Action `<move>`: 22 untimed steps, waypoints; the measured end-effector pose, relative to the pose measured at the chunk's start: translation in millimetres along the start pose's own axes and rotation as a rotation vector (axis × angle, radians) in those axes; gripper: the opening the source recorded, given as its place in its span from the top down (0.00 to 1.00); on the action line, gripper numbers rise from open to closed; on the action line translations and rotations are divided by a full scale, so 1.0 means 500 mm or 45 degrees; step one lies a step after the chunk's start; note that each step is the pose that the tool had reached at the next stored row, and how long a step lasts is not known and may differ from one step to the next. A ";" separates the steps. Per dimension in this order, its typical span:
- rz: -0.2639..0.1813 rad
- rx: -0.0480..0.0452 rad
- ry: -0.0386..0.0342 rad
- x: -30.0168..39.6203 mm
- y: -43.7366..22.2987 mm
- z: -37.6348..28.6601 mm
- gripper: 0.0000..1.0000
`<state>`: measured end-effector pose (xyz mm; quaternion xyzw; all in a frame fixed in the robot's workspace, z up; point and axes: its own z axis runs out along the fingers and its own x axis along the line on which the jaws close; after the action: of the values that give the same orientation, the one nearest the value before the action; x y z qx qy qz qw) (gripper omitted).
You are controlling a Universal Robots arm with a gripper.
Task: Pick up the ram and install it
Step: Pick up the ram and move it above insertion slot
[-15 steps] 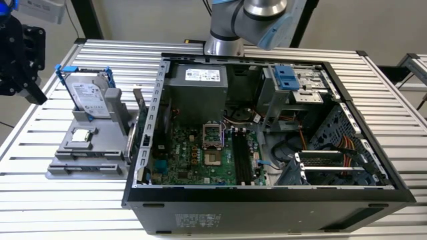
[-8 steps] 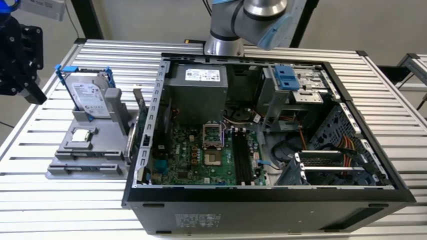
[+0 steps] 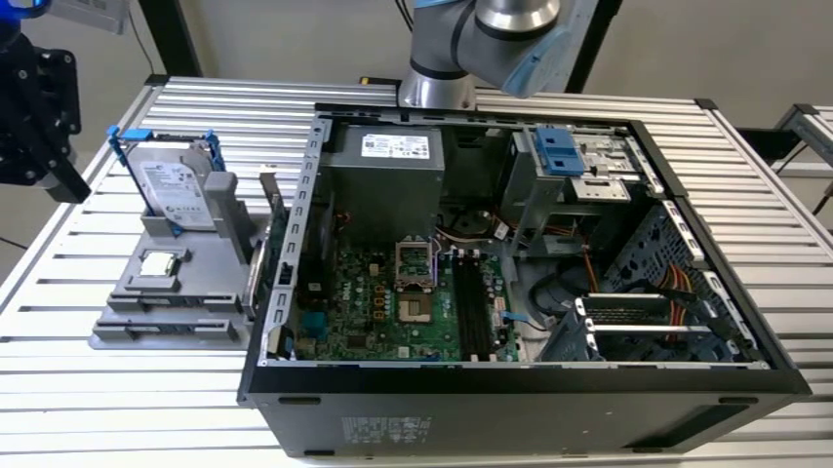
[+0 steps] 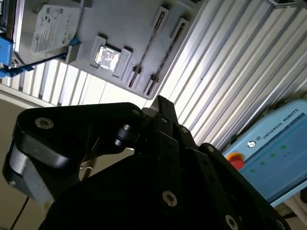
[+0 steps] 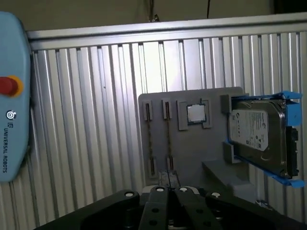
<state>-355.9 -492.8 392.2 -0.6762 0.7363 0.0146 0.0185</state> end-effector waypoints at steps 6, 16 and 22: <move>-0.083 -0.004 -0.0003 0.000 0.000 0.000 1.00; -0.209 -0.010 -0.0007 0.000 0.000 0.000 1.00; -0.224 -0.011 -0.0007 0.000 0.000 0.000 1.00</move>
<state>-355.9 -492.8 392.2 -0.7384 0.6739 0.0161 0.0171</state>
